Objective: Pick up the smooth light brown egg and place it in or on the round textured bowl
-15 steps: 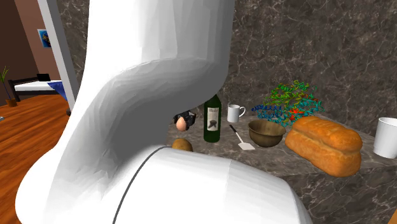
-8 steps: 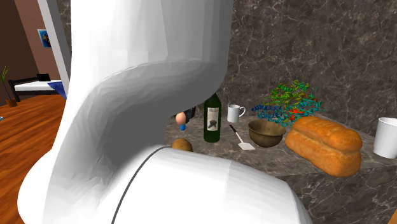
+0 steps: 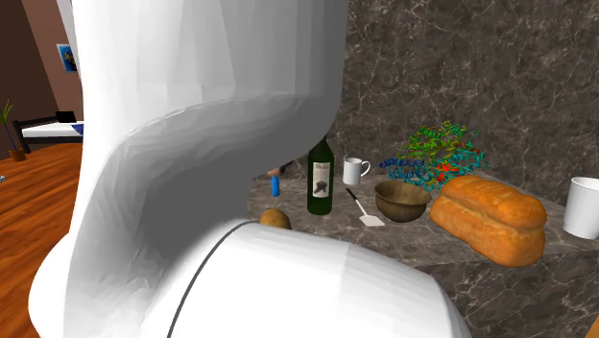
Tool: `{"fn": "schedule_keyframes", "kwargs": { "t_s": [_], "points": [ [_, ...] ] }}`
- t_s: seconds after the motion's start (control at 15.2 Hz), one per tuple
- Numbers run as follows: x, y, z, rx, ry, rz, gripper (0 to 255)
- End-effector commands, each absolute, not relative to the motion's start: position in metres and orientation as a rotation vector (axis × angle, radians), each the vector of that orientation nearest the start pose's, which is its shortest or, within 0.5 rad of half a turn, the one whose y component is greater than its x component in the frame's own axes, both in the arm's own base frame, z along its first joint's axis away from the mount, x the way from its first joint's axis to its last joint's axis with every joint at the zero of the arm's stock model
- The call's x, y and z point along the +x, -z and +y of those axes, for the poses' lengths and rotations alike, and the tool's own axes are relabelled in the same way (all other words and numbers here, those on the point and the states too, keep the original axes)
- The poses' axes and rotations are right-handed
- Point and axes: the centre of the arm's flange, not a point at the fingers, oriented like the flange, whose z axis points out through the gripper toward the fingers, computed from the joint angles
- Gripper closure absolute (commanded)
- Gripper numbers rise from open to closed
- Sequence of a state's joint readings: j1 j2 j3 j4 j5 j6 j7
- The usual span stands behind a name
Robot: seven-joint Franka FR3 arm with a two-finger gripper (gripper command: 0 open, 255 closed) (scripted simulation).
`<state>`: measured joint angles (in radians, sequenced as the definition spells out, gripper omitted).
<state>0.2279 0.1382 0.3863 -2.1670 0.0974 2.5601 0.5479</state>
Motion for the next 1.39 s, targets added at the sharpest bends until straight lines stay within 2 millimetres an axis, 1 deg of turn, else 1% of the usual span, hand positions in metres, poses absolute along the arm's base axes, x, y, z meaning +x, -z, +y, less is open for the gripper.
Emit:
{"fn": "schedule_keyframes", "kwargs": {
  "t_s": [0.0,0.26,0.33,1.32],
  "points": [
    [0.474,-0.374,0.329,-2.892,0.228,0.027,255],
    [0.474,-0.395,0.329,-2.892,0.228,0.027,255],
    [0.474,-0.398,0.329,-2.892,0.228,0.027,255],
    [0.561,-0.4,0.151,-2.892,0.228,0.027,255]
  ]
}}
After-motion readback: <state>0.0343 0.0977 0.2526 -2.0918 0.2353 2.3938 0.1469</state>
